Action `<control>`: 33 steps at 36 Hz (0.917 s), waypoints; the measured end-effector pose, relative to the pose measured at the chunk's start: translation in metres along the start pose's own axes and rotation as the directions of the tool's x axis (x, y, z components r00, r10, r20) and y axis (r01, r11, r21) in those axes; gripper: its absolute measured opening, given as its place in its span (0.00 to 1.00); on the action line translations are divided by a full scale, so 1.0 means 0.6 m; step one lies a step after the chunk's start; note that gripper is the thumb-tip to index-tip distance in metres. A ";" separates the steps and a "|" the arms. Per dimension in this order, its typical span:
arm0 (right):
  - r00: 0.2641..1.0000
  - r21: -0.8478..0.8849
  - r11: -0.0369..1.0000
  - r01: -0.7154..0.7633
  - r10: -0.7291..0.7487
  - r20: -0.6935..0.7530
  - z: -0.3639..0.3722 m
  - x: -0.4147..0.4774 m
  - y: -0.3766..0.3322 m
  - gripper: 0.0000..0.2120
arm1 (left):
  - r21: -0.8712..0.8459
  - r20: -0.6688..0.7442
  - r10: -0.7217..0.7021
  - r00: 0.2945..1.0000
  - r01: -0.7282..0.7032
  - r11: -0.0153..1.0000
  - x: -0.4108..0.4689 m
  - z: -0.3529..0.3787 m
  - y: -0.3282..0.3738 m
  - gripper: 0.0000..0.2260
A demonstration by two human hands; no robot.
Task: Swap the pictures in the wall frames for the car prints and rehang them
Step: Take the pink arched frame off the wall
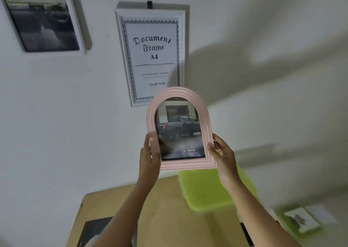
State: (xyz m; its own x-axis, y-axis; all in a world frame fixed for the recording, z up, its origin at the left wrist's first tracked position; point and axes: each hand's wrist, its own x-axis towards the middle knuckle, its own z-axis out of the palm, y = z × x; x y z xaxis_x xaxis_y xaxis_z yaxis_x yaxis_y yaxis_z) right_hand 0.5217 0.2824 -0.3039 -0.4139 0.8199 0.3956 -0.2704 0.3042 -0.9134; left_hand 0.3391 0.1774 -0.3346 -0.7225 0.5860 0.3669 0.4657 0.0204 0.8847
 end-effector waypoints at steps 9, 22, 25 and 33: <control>0.998 -0.295 0.954 -0.058 0.056 -0.017 0.103 -0.186 0.113 0.19 | -0.133 0.114 -0.119 0.986 0.133 0.982 -0.133 -0.069 -0.035 0.25; 0.944 -0.665 0.671 0.328 -0.210 0.254 0.149 -0.296 0.147 0.19 | -0.260 0.051 -0.323 0.945 0.325 0.909 -0.181 -0.087 -0.056 0.37; 0.930 -0.630 0.687 0.361 -0.211 0.303 0.152 -0.302 0.157 0.18 | -0.289 -0.002 -0.381 0.925 0.364 0.885 -0.185 -0.094 -0.072 0.37; 0.894 -0.426 0.844 0.325 -0.126 0.431 0.150 -0.324 0.180 0.15 | -0.429 0.032 -0.505 0.862 0.468 0.772 -0.203 -0.139 -0.126 0.23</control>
State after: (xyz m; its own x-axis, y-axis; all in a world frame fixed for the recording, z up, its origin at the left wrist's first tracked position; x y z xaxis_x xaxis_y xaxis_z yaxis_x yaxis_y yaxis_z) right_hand 0.4949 0.1124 -0.4711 -0.7105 0.4852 0.5096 0.0080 0.7298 -0.6837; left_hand 0.3494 0.0371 -0.4221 -0.8422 0.5208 -0.1398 -0.1981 -0.0576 0.9785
